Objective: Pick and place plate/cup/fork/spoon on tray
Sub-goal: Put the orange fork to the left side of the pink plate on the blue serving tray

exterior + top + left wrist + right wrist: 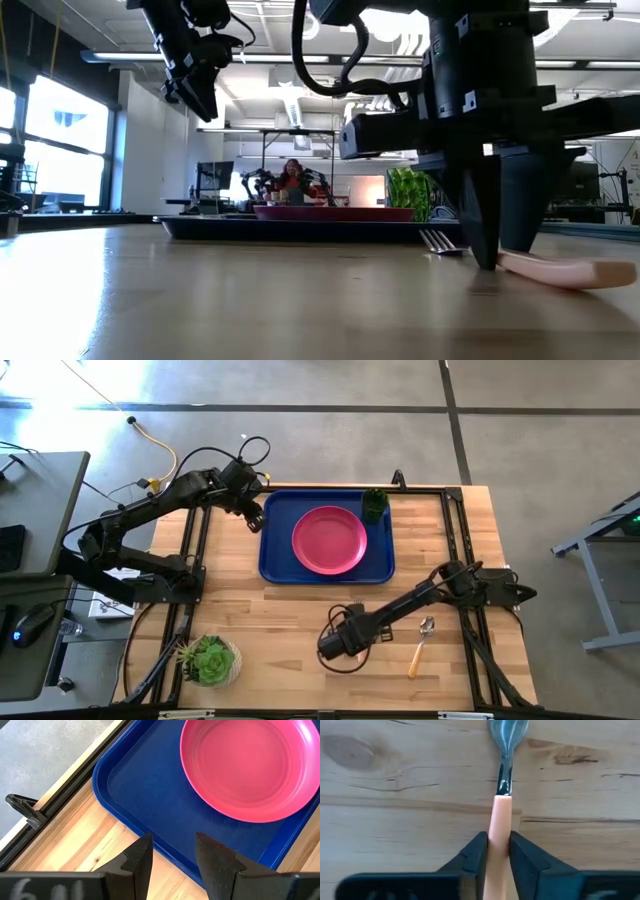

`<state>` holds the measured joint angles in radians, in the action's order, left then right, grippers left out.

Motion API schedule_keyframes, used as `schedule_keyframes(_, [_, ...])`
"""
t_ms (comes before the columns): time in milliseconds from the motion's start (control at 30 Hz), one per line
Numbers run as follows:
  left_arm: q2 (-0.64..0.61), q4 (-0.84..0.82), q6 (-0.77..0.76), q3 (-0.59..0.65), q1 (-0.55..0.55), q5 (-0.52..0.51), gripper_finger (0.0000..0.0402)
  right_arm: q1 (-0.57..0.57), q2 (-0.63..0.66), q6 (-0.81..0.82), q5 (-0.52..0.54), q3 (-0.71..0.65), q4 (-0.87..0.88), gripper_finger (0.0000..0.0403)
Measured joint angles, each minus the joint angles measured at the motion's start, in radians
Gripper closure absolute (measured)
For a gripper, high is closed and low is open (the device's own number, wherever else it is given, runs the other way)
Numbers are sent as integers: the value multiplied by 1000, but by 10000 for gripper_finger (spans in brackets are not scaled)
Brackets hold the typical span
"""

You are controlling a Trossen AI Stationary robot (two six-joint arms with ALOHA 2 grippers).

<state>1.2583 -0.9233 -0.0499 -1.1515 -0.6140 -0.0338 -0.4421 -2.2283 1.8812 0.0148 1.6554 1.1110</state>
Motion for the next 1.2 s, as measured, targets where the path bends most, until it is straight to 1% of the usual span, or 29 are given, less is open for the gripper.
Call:
schedule_keyframes(167, [0,0,0,0,0,0,267,6,-1,0,-8,0,3,373])
schedule_keyframes(267, [0,-1,0,0,0,0,267,6,-3,4,-3,18,27,375])
schedule_keyframes(467, [0,-1,10,0,-1,0,267,4,-15,23,12,98,102,377])
schedule_keyframes(667, [0,-10,55,0,-1,0,267,5,-12,66,68,177,108,377])
schedule_keyframes(933, [0,-89,107,0,-1,-6,267,23,-8,100,176,301,124,378])
schedule_keyframes(1100, [0,-121,138,0,-1,-47,267,58,-8,64,239,382,126,379])
schedule_keyframes(1200, [0,-162,149,0,-1,-80,267,80,-8,7,268,436,126,380])
